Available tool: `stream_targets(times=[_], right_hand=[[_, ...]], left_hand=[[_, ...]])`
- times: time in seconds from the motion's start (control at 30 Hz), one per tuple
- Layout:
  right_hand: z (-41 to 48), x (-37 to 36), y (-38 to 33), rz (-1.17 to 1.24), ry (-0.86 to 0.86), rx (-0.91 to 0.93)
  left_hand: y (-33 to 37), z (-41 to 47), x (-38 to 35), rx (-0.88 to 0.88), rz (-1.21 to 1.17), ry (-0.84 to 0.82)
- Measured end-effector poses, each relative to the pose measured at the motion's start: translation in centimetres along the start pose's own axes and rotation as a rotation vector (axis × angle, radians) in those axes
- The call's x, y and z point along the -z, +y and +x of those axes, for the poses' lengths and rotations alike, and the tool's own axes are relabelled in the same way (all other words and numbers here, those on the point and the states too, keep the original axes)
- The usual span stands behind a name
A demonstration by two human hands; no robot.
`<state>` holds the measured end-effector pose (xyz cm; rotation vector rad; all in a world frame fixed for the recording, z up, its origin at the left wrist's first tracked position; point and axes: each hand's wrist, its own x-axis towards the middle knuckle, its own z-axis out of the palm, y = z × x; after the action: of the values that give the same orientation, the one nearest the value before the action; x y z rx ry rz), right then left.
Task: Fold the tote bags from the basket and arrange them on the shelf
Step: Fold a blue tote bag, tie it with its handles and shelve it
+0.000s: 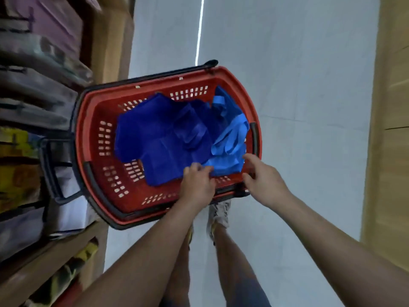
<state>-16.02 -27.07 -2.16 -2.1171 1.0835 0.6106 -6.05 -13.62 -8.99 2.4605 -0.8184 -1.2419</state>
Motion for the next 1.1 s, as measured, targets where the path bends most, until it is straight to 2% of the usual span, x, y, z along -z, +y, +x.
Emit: stream_targets(times=[0.17, 0.27, 0.37, 0.47, 0.53, 0.6, 0.67, 0.73, 0.83, 0.87, 0.9, 0.93, 1.0, 1.03, 1.07, 1.1], right_hand=[[4.2, -4.6, 2.9, -0.133, 0.003, 0.001], [5.0, -4.8, 3.9, -0.121, 0.020, 0.008], [4.5, -3.7, 3.6, 0.061, 0.020, -0.021], [3.6, -1.6, 1.9, 0.178, 0.075, 0.043], [2.9, 0.3, 0.5, 0.145, 0.200, 0.171], [2.2, 2.8, -1.1, 0.093, 0.354, 0.244], [1.1, 5.8, -2.8, 0.157, 0.404, 0.261], [-0.9, 9.5, -5.3, 0.314, 0.328, 0.263], [-4.5, 14.5, -9.9, 0.418, 0.263, 0.223], [-5.7, 15.7, -11.6, 0.429, 0.269, 0.229], [-7.0, 16.8, -13.5, 0.437, 0.268, 0.245], [-8.4, 17.6, -15.4, 0.450, 0.262, 0.264], [-11.1, 18.7, -19.2, 0.551, 0.214, 0.277], [-12.6, 19.0, -20.9, 0.639, 0.160, 0.272], [-14.1, 19.2, -22.5, 0.714, 0.091, 0.273], [-15.5, 19.5, -23.7, 0.777, 0.003, 0.287]], left_hand=[[-0.1, 6.5, -5.6, 0.016, 0.019, -0.157], [0.4, 6.3, -4.5, -0.045, -0.131, -0.047], [2.2, 3.1, 0.6, -0.156, -0.349, 0.093], [4.9, -0.9, 7.4, -0.252, -0.559, 0.114], [6.8, -3.4, 11.5, -0.305, -0.586, 0.158], [7.8, -5.5, 15.1, -0.309, -0.587, 0.295], [7.7, -7.4, 18.3, -0.236, -0.549, 0.482], [6.5, -9.0, 21.3, -0.132, -0.412, 0.627], [5.1, -11.7, 25.0, 0.061, -0.033, 0.772], [5.3, -12.9, 25.8, 0.075, 0.036, 0.796], [6.2, -14.4, 26.5, 0.032, 0.014, 0.771], [7.5, -16.0, 26.7, -0.047, -0.066, 0.677], [10.8, -19.1, 26.6, -0.167, -0.277, 0.375], [12.1, -20.5, 26.4, -0.167, -0.348, 0.272], [12.7, -21.5, 26.1, -0.156, -0.392, 0.256], [12.9, -22.2, 26.0, -0.140, -0.426, 0.323]])
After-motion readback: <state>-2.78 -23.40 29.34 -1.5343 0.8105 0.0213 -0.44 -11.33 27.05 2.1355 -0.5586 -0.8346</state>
